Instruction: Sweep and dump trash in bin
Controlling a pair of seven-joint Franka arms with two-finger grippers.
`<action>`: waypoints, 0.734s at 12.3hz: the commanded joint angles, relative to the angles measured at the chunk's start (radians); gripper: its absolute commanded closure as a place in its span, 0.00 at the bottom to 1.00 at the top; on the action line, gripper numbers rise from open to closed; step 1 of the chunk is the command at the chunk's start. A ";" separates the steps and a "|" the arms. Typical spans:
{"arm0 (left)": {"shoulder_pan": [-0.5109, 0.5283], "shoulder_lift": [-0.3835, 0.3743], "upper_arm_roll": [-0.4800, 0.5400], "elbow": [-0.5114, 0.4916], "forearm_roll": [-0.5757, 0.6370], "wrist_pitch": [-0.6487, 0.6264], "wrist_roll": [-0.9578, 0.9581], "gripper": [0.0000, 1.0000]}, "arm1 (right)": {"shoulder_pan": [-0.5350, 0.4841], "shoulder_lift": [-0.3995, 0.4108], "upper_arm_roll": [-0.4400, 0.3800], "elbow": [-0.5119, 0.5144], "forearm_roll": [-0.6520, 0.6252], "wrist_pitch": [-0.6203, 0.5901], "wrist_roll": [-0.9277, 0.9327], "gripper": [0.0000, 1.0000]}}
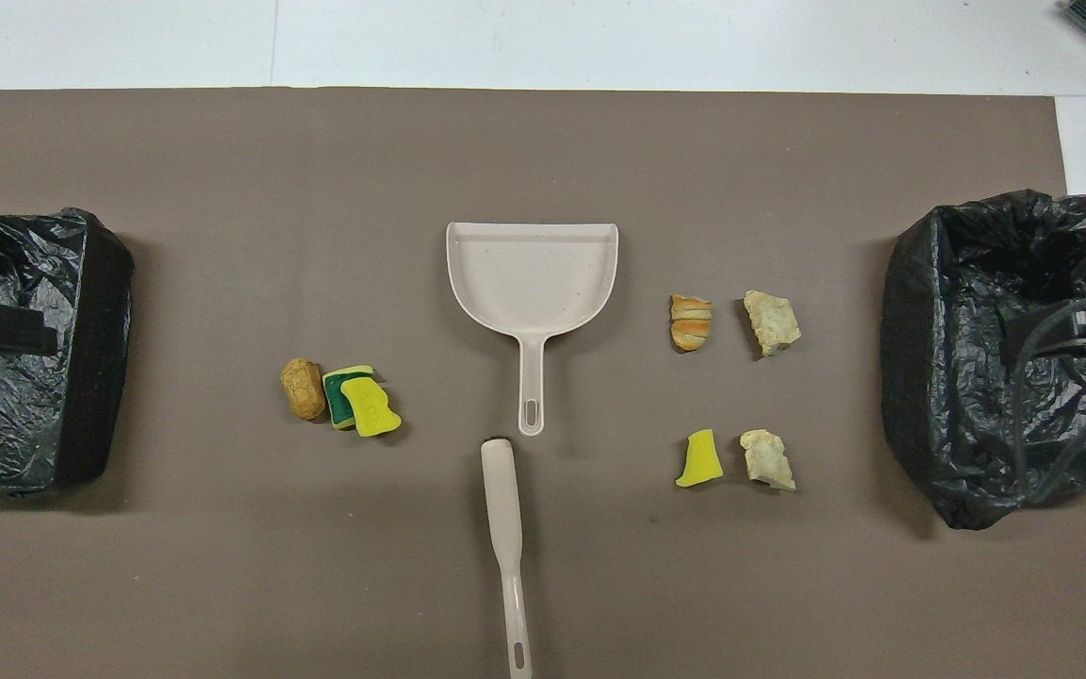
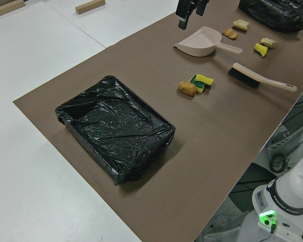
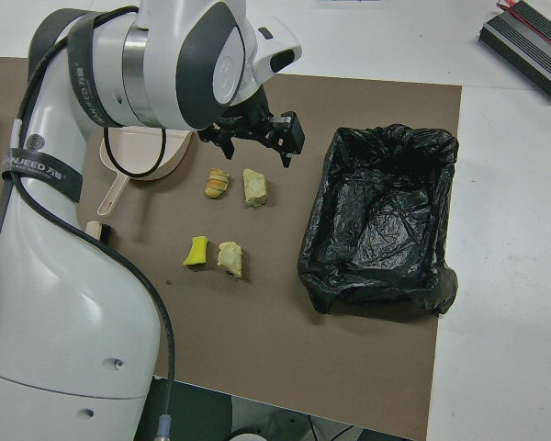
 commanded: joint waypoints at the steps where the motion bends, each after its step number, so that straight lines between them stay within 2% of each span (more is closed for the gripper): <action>1: 0.002 -0.016 0.000 -0.014 -0.005 0.009 -0.002 0.00 | -0.013 0.016 0.003 0.030 0.021 -0.020 0.023 0.00; 4: 0.001 -0.018 0.000 -0.014 -0.005 0.009 -0.002 0.00 | -0.010 0.007 0.000 0.018 0.040 -0.025 0.011 0.00; 6: -0.001 -0.018 0.000 -0.014 -0.005 0.009 -0.002 0.00 | -0.005 -0.016 0.002 -0.025 0.052 -0.005 0.017 0.00; 9: -0.002 -0.018 0.000 -0.016 -0.005 0.008 -0.002 0.00 | 0.036 0.020 0.026 -0.007 0.049 0.016 0.016 0.00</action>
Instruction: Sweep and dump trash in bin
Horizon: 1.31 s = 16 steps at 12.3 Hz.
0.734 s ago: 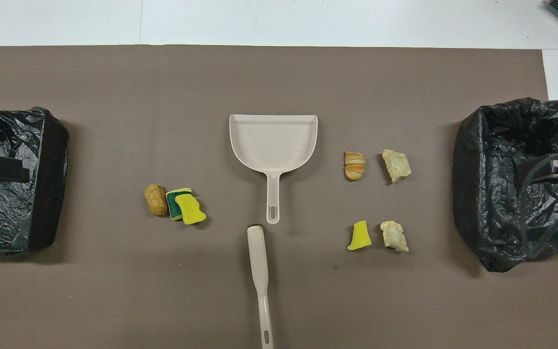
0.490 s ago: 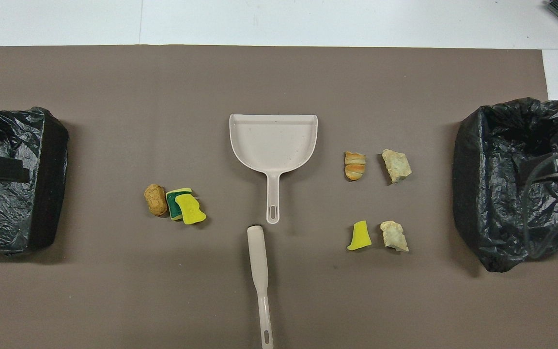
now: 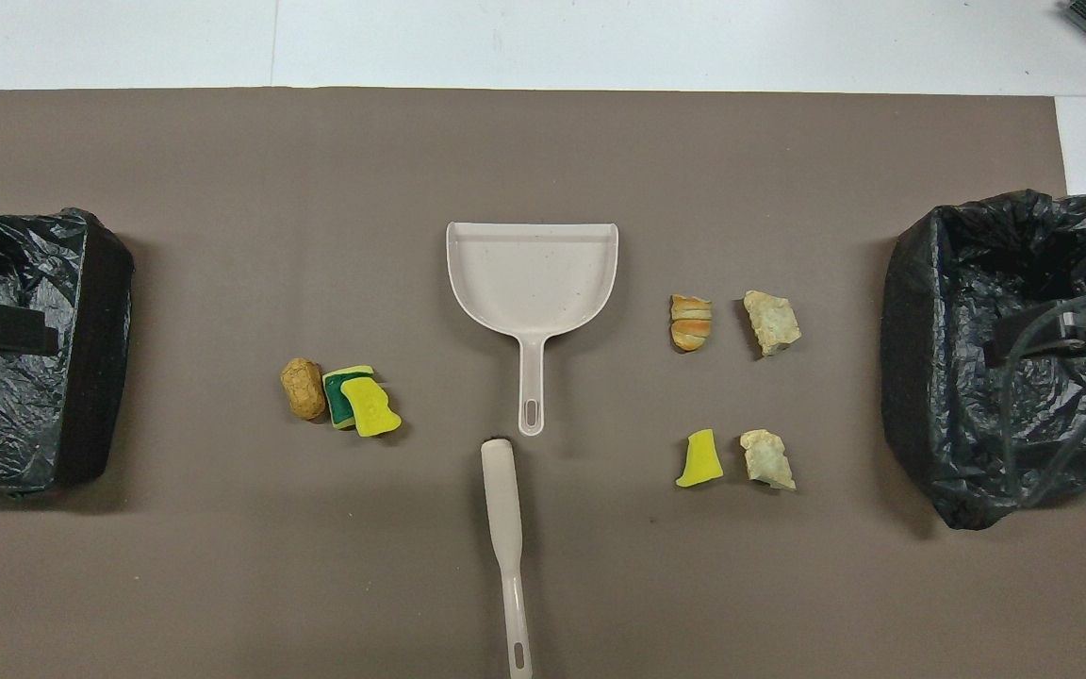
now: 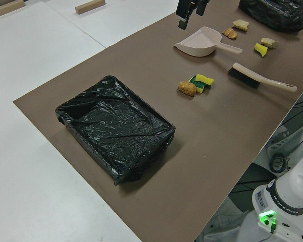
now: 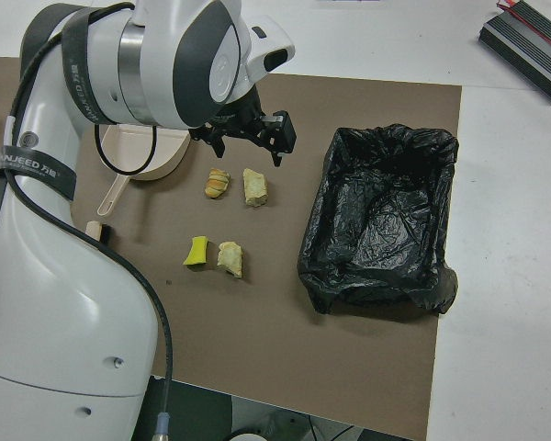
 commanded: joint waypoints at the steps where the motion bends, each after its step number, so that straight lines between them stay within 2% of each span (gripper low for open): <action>1: -0.004 -0.019 0.001 -0.017 -0.005 0.006 -0.003 0.00 | 0.044 0.038 0.020 0.008 0.011 0.023 0.017 0.00; 7: -0.004 -0.019 0.001 -0.017 -0.005 0.006 -0.005 0.00 | 0.232 0.170 0.027 0.012 0.049 0.210 0.132 0.00; 12: -0.005 -0.021 0.001 -0.019 -0.005 0.005 -0.005 0.00 | 0.418 0.317 0.027 0.006 0.032 0.420 0.394 0.00; 16: -0.005 -0.021 0.001 -0.019 -0.005 0.005 -0.002 0.00 | 0.547 0.413 0.027 -0.003 0.008 0.524 0.561 0.00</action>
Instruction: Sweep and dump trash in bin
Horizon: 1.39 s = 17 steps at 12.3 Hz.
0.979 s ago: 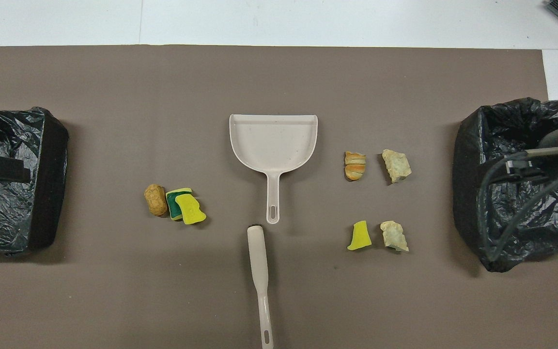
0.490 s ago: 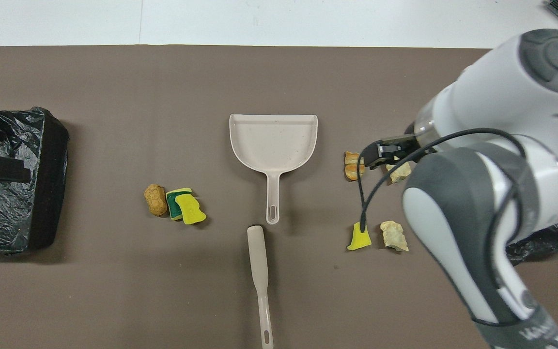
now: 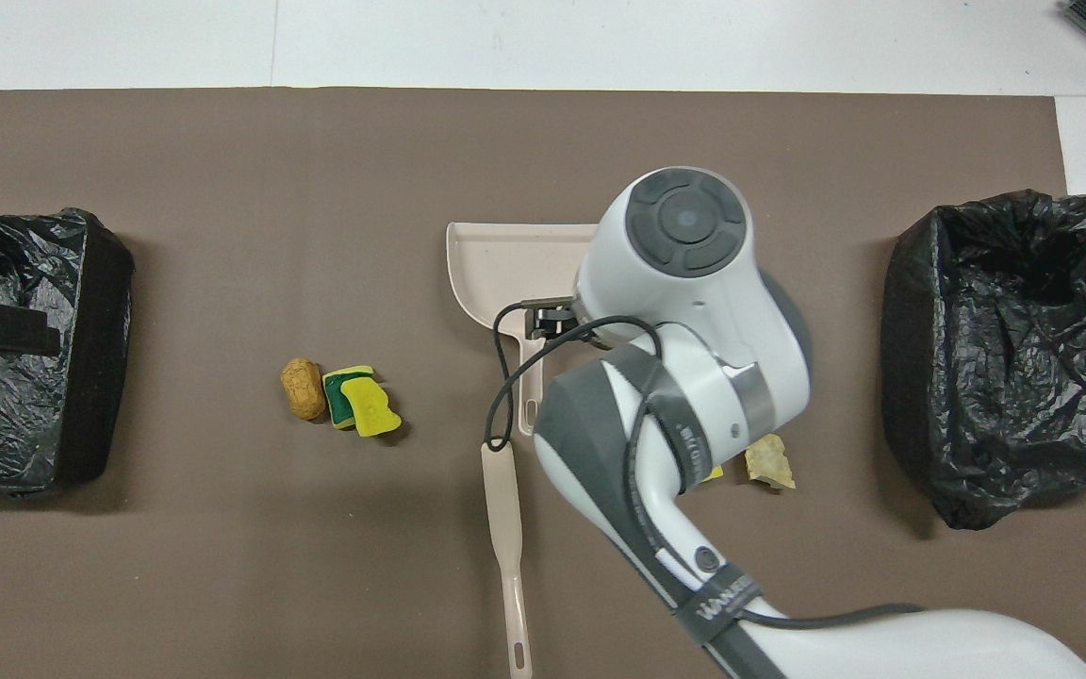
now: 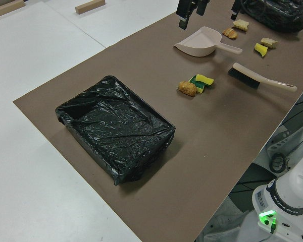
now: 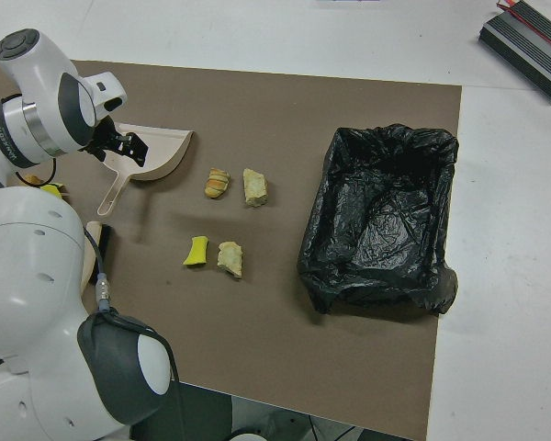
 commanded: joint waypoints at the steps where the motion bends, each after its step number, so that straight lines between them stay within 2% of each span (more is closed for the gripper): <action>1: -0.005 -0.021 0.003 -0.019 -0.005 0.005 0.001 0.00 | 0.069 0.051 -0.003 -0.016 -0.047 0.060 0.096 0.00; 5: -0.009 -0.022 0.002 -0.020 -0.005 0.006 0.000 0.00 | 0.093 0.046 -0.003 -0.135 -0.055 0.183 0.131 0.00; 8: -0.009 -0.022 0.002 -0.022 -0.005 0.008 -0.005 0.00 | 0.099 0.046 -0.003 -0.161 -0.055 0.197 0.140 0.32; 10: -0.009 -0.025 0.002 -0.029 -0.007 0.006 -0.005 0.00 | 0.100 0.048 -0.003 -0.151 -0.055 0.190 0.143 0.80; 11: -0.009 -0.025 0.000 -0.029 -0.007 0.006 -0.006 0.00 | 0.102 0.048 -0.004 -0.148 -0.058 0.187 0.143 1.00; 14: -0.009 -0.025 0.000 -0.029 -0.007 0.005 -0.005 0.00 | 0.096 0.043 -0.003 -0.125 -0.092 0.174 0.108 1.00; 17: -0.011 -0.044 -0.001 -0.057 -0.008 0.009 -0.005 0.00 | 0.047 -0.024 -0.004 -0.122 -0.075 0.171 -0.001 1.00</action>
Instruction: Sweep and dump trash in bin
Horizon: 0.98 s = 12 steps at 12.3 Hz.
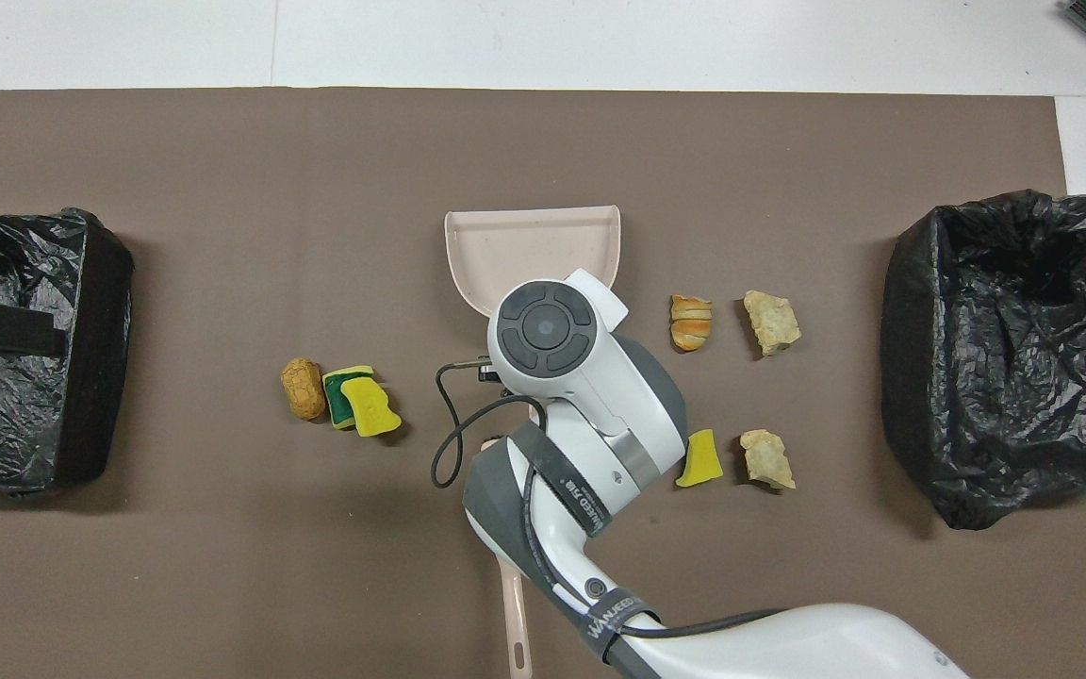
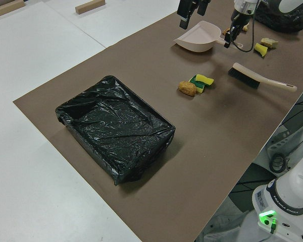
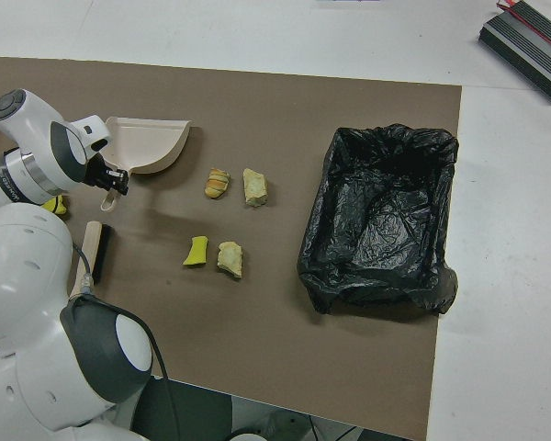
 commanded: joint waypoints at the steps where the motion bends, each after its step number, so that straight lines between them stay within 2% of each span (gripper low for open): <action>1: -0.014 -0.043 -0.002 -0.069 -0.010 0.012 -0.013 0.00 | -0.065 -0.081 0.004 -0.011 -0.002 -0.019 -0.135 1.00; 5: -0.148 -0.045 -0.002 -0.188 -0.010 0.063 -0.069 0.00 | -0.155 -0.133 0.004 -0.011 0.001 -0.105 -0.480 1.00; 9: -0.362 -0.113 -0.005 -0.386 -0.010 0.192 -0.360 0.00 | -0.214 -0.158 0.004 -0.011 0.001 -0.156 -0.715 1.00; 12: -0.555 -0.103 -0.007 -0.527 -0.011 0.327 -0.567 0.00 | -0.226 -0.158 -0.001 -0.011 0.000 -0.162 -0.864 1.00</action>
